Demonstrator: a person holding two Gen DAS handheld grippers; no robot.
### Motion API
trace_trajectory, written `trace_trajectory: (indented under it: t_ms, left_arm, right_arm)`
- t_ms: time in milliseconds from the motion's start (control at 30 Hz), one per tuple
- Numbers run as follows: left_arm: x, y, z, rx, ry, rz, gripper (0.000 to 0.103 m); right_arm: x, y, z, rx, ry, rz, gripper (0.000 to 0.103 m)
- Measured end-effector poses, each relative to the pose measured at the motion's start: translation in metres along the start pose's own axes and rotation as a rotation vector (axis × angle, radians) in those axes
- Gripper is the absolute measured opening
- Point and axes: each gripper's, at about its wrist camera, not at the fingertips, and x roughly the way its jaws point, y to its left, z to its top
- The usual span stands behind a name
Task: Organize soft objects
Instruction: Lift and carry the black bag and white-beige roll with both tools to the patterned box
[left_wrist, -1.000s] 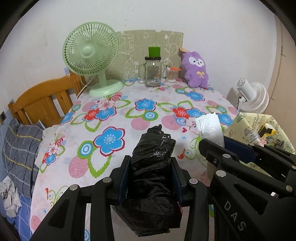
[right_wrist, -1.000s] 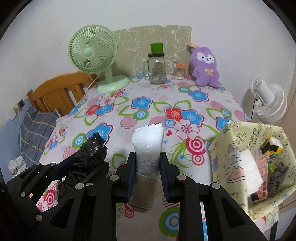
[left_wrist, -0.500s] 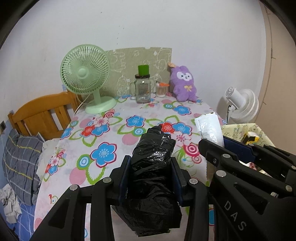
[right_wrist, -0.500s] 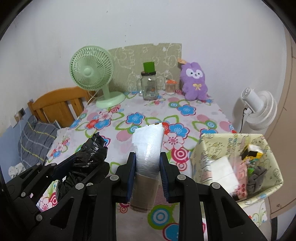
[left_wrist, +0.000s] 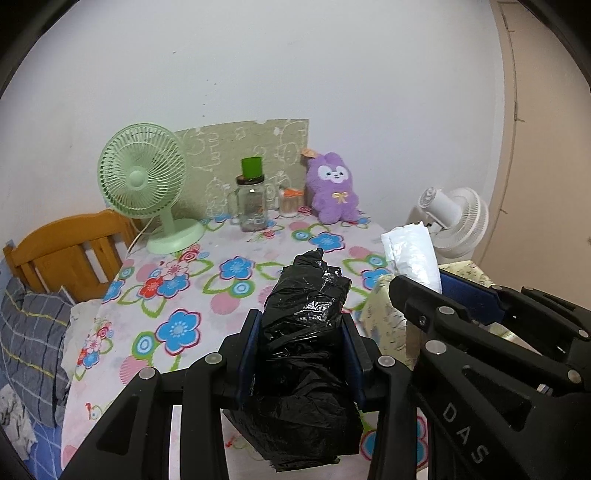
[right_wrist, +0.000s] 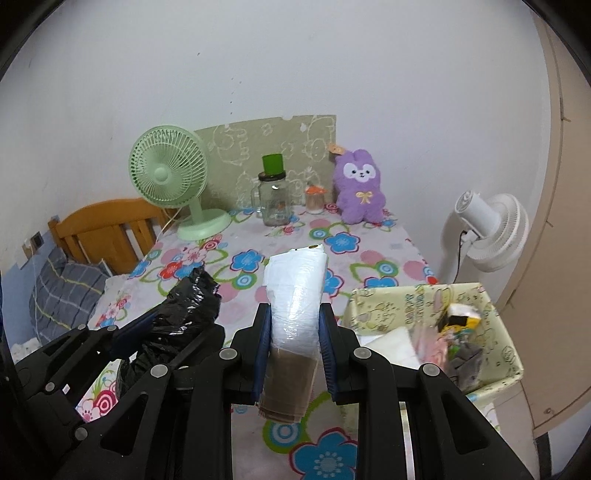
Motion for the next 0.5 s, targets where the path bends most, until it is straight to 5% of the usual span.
trace_trajectory:
  t_ms: [500]
  left_arm:
    - [0.013,-0.050,0.013,0.059,-0.008,-0.073,0.042]
  right_arm:
    - [-0.010,-0.050,0.003,0.041,-0.012,-0.064,0.028]
